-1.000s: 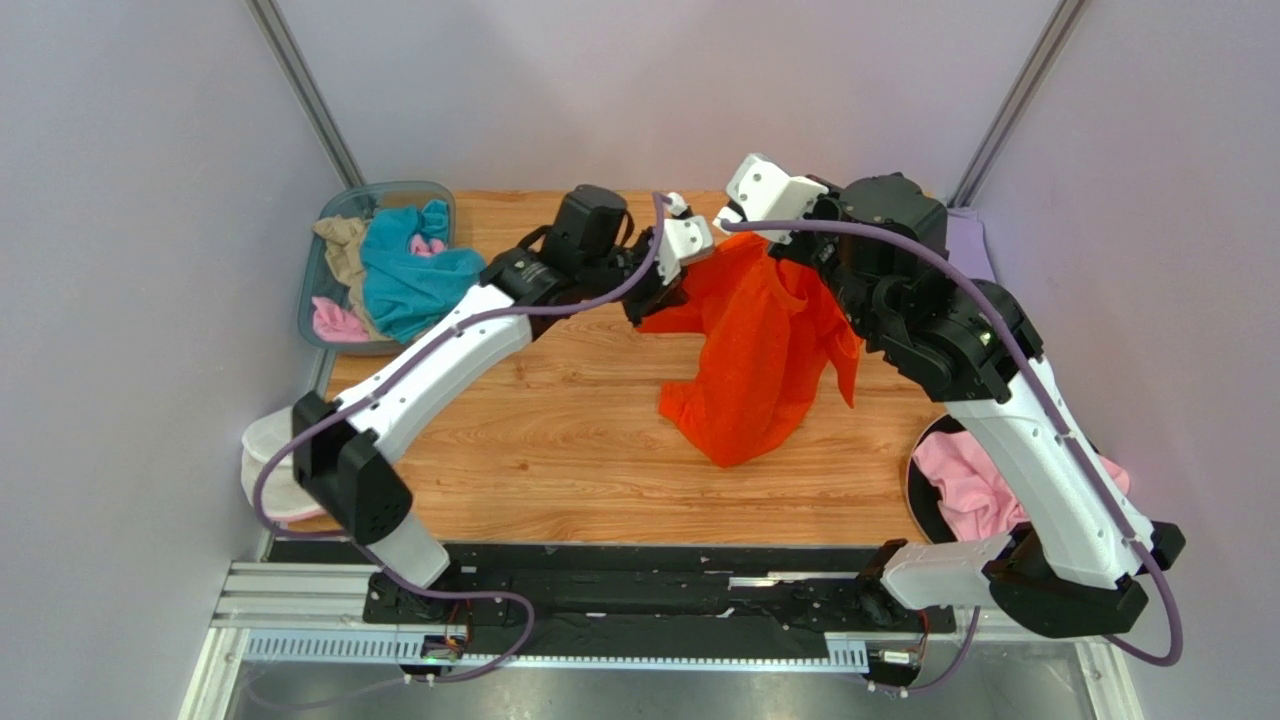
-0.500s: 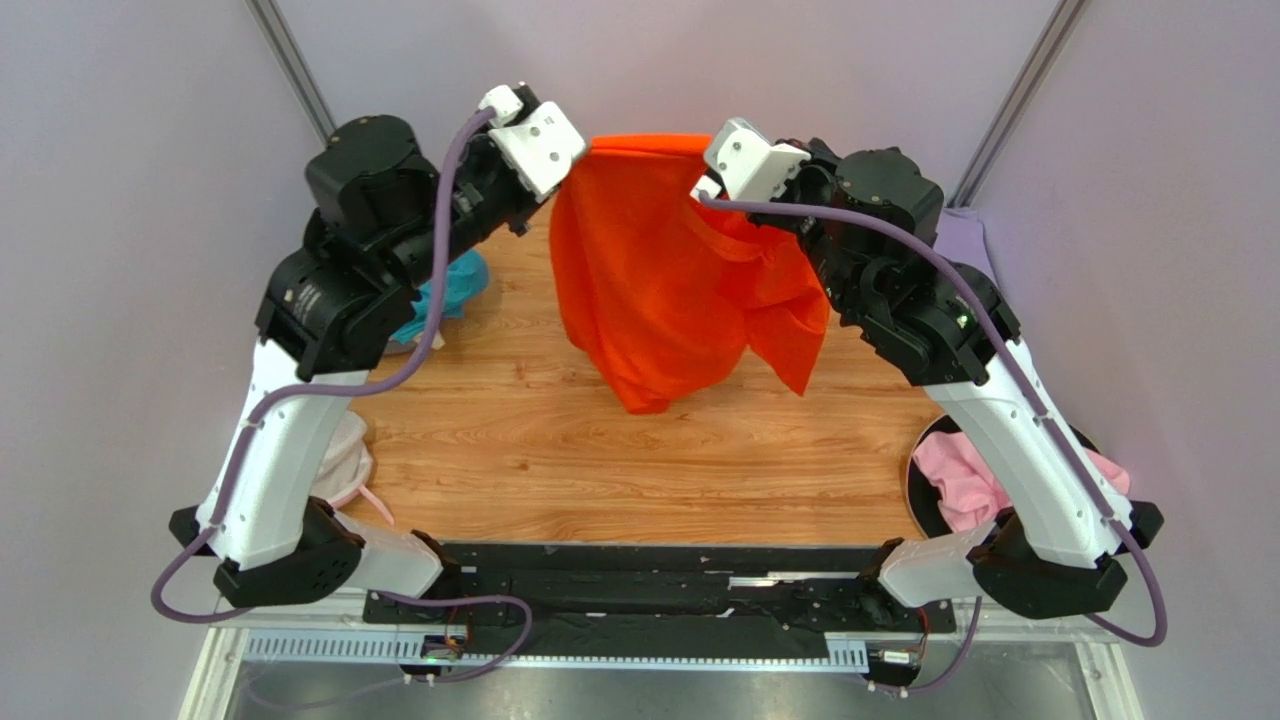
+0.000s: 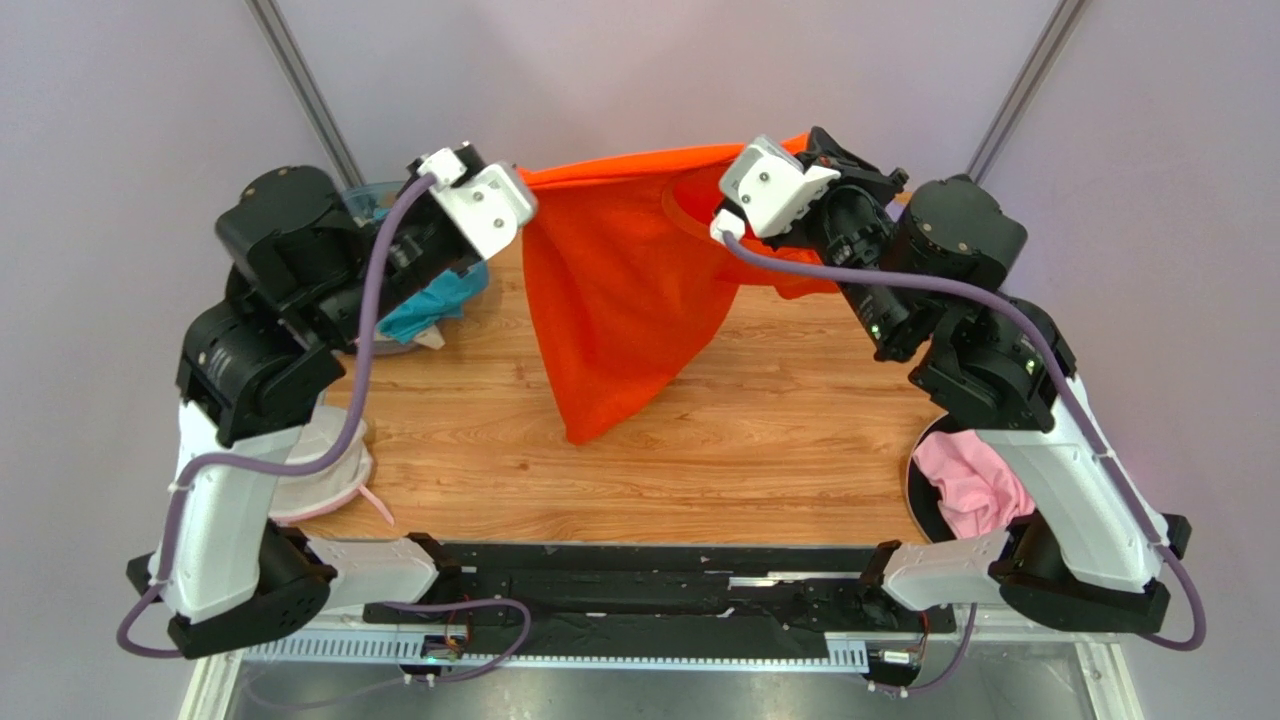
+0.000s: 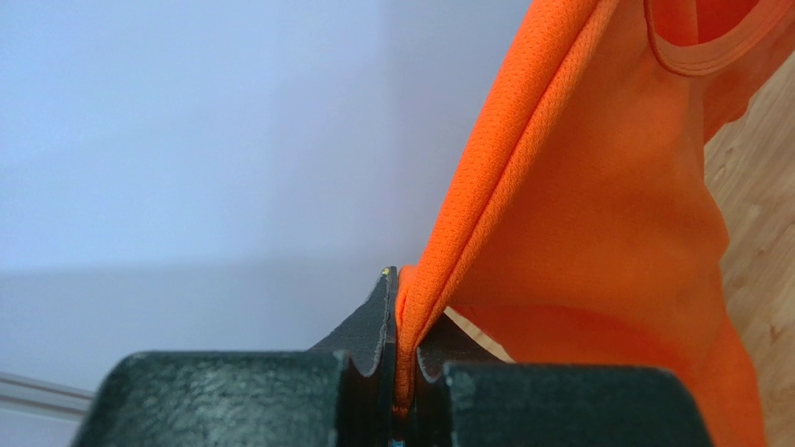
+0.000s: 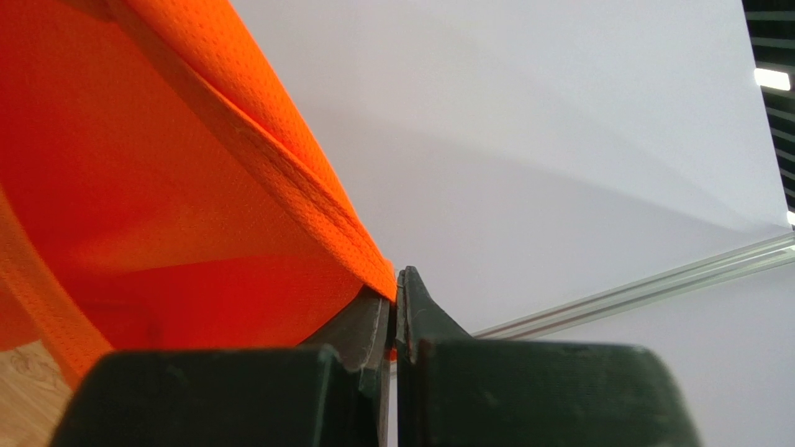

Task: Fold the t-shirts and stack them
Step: Flatten the tshirt out

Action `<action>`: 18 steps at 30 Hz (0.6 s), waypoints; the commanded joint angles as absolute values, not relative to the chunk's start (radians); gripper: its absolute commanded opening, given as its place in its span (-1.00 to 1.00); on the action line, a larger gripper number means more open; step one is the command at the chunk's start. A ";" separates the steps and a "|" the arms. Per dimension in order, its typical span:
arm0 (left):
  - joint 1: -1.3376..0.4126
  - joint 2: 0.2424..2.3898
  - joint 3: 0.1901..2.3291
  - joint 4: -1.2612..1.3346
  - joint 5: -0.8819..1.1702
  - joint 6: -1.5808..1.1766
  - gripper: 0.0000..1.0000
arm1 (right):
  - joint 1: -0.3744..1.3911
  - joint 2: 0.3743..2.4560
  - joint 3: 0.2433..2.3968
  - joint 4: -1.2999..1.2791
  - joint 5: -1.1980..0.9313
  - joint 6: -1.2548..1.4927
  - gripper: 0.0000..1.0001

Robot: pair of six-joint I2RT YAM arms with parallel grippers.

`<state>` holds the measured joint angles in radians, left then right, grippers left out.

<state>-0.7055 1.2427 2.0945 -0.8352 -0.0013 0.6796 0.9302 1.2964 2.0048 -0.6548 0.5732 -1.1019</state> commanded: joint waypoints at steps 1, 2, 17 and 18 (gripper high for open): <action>-0.699 1.143 2.097 -0.842 -0.055 0.707 -1.00 | 0.945 1.229 2.005 -0.635 0.719 -1.135 -1.00; -0.701 1.125 2.094 -0.850 -0.055 0.713 -1.00 | 0.946 1.226 2.005 -0.638 0.721 -1.135 -1.00; -0.684 1.270 2.004 -0.727 -0.181 0.842 -1.00 | 0.832 1.221 1.876 -0.557 0.637 -1.131 -1.00; -0.672 1.288 1.984 -0.695 -0.178 0.845 -1.00 | 0.798 1.226 1.856 -0.552 0.611 -1.120 -1.00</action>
<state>-0.7055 1.2163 2.0491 -0.8288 -0.0669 0.7776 0.9188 1.2510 1.9221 -0.6170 0.5598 -1.1374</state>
